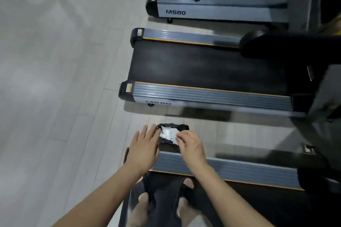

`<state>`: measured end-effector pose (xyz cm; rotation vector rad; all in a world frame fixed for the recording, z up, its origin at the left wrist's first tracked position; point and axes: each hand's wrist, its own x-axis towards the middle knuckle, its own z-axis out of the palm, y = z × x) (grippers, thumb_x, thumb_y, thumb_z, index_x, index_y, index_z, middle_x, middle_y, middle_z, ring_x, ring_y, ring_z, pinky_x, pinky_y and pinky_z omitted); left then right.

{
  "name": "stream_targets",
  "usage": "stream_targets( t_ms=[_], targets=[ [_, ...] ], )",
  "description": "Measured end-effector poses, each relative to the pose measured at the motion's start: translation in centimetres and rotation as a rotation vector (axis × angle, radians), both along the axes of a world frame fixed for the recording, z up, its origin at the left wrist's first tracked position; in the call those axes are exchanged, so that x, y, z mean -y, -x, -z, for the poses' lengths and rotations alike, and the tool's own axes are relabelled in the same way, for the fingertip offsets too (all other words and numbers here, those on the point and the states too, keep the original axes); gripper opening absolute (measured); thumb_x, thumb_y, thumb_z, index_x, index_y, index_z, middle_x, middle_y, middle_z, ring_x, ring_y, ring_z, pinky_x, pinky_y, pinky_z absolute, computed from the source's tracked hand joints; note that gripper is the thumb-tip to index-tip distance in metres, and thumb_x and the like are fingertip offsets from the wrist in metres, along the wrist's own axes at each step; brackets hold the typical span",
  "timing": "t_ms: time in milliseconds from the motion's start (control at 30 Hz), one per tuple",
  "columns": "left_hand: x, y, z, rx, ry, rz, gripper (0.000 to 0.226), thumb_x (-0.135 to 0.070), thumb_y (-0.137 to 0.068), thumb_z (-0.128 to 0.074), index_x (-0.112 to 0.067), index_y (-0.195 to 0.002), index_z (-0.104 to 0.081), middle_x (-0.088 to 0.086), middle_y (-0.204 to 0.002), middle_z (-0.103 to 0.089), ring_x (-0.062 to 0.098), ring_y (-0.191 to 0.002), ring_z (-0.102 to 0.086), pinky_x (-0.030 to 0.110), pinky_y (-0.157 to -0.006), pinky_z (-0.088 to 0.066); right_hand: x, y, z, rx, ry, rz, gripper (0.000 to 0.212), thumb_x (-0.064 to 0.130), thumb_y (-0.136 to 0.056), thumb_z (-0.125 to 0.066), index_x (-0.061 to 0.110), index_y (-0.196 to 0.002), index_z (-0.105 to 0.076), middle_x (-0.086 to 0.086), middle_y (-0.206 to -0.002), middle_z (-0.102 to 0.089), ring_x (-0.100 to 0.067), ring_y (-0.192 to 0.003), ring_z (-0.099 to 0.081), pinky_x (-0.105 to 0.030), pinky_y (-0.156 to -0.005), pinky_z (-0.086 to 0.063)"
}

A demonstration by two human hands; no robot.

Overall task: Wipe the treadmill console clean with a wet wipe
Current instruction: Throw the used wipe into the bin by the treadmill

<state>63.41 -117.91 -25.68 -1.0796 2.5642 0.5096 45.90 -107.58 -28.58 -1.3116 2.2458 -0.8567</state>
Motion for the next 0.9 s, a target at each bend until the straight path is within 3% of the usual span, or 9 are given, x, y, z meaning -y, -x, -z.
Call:
stream_targets(
  t_ms=[367, 533, 800, 900],
  targets=[
    [0.6, 1.1, 26.5, 0.029, -0.160, -0.057, 0.063, -0.036, -0.107, -0.038, -0.021, -0.164, -0.015, 0.004, -0.174, -0.013, 0.032, -0.160, -0.012, 0.051, -0.128, -0.017, 1.4, 0.3, 27.6, 0.063, -0.233, 0.042, 0.010, 0.008, -0.094, -0.070, 0.009, -0.100, -0.078, -0.003, -0.100, -0.071, -0.027, -0.097, -0.061, -0.027, -0.091, -0.044],
    [2.3, 3.0, 40.1, 0.044, -0.164, -0.061, 0.061, -0.039, -0.108, -0.034, -0.024, -0.164, -0.012, 0.004, -0.174, -0.010, 0.031, -0.160, -0.008, 0.052, -0.128, -0.017, 2.4, 1.8, 41.6, 0.046, -0.260, 0.040, 0.011, 0.011, -0.094, -0.070, 0.012, -0.100, -0.079, -0.002, -0.099, -0.072, -0.024, -0.096, -0.062, -0.039, -0.088, -0.053],
    [5.3, 3.9, 58.8, 0.062, -0.137, -0.032, 0.063, -0.040, -0.108, -0.034, -0.025, -0.164, -0.011, 0.002, -0.174, -0.010, 0.030, -0.160, -0.009, 0.051, -0.129, -0.015, 4.7, 4.1, 60.1, -0.055, -0.358, -0.066, 0.018, 0.012, -0.097, -0.060, 0.011, -0.087, -0.075, -0.002, -0.094, -0.066, -0.023, -0.091, -0.059, -0.043, -0.083, -0.053],
    [7.4, 3.9, 63.9, 0.063, -0.056, 0.036, 0.062, -0.039, -0.109, -0.033, -0.024, -0.164, -0.012, 0.003, -0.174, -0.011, 0.032, -0.160, -0.009, 0.051, -0.128, -0.014, 5.6, 4.5, 64.8, -0.140, -0.494, -0.110, 0.020, 0.019, -0.100, -0.056, 0.018, -0.102, -0.076, 0.000, -0.109, -0.065, -0.022, -0.105, -0.058, -0.043, -0.082, -0.056]
  ],
)
